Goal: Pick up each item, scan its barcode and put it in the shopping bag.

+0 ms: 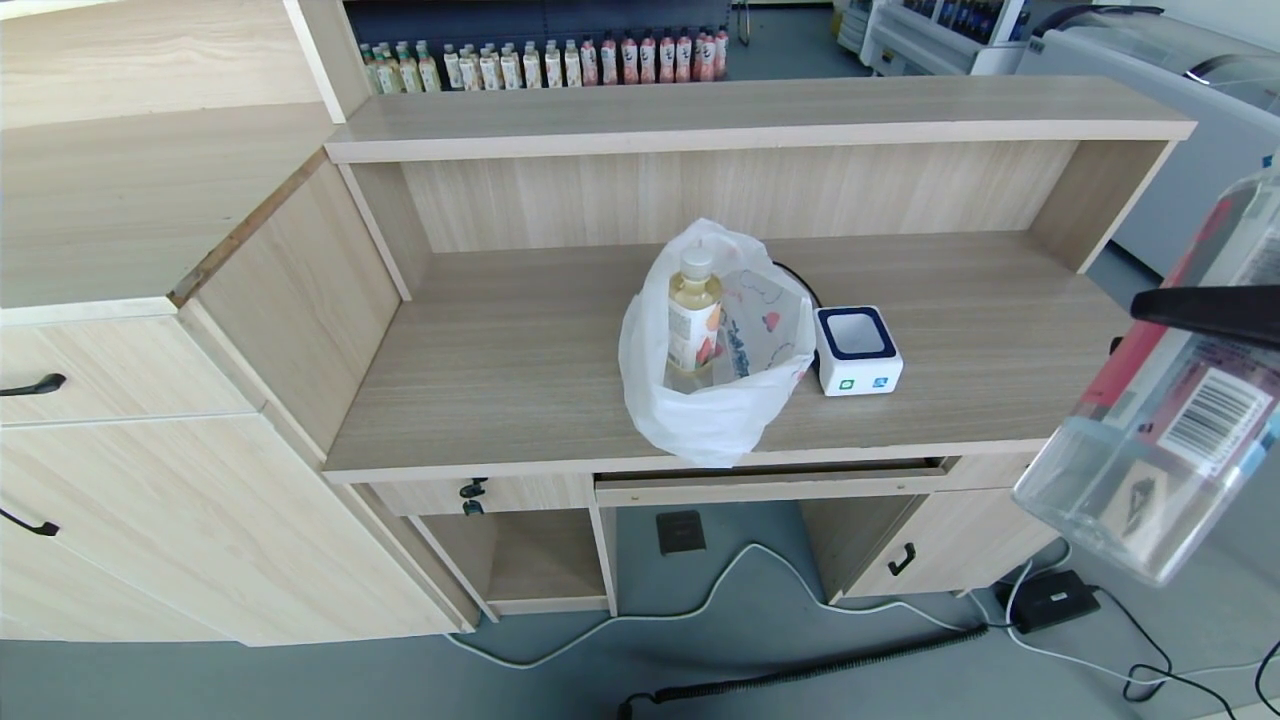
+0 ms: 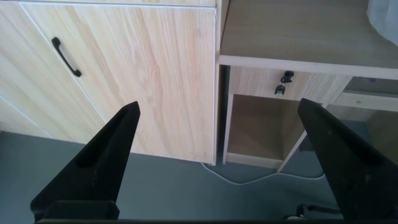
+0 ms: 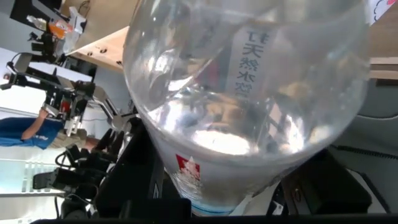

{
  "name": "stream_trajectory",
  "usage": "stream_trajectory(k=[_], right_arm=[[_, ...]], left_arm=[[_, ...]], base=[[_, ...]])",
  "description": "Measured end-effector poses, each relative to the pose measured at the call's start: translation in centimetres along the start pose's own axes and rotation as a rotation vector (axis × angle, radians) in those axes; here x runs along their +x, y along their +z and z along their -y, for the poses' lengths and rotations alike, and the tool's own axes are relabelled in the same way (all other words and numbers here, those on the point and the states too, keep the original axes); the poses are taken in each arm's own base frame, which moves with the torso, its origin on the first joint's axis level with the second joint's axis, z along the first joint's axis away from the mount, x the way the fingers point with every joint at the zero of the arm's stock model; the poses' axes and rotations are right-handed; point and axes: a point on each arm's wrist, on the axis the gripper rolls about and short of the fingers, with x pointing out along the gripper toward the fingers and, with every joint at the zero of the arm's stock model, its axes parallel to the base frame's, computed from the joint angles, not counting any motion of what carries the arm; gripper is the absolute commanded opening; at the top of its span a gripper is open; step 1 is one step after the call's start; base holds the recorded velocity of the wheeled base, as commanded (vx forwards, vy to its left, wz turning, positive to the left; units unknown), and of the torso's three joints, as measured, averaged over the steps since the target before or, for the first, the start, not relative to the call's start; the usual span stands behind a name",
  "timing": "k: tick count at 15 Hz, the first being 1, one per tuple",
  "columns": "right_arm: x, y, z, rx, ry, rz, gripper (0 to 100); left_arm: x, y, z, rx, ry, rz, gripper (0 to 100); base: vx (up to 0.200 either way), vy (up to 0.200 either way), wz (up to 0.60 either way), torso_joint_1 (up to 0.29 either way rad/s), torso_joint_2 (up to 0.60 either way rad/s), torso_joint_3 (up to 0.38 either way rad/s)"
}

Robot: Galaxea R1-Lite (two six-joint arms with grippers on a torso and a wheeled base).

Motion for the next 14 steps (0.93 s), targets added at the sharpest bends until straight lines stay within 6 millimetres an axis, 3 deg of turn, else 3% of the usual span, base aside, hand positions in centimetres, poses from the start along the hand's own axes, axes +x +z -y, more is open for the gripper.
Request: stream_trajectory(k=[4,7,10,14], right_arm=[[0.1,0.1,0.0,-0.008,0.001,0.002,0],[0.0,0.4,0.3,-0.153,-0.046,0.03,0],[0.2,1.2,2.5,-0.422,-0.314,0.074,0],[-0.1,4.2,8.0,-0.858,-0.751,0.11,0]], left_arm=[[0.0,0.0,0.0,0.0,0.0,0.0,100],[0.0,0.0,0.0,0.0,0.0,0.0,100],[0.0,0.0,0.0,0.0,0.0,0.0,100],[0.0,0.0,0.0,0.0,0.0,0.0,100]], base=[[0.0,0.0,0.0,0.0,0.0,0.0],[0.0,0.0,0.0,0.0,0.0,0.0],[0.0,0.0,0.0,0.0,0.0,0.0],[0.0,0.0,0.0,0.0,0.0,0.0]])
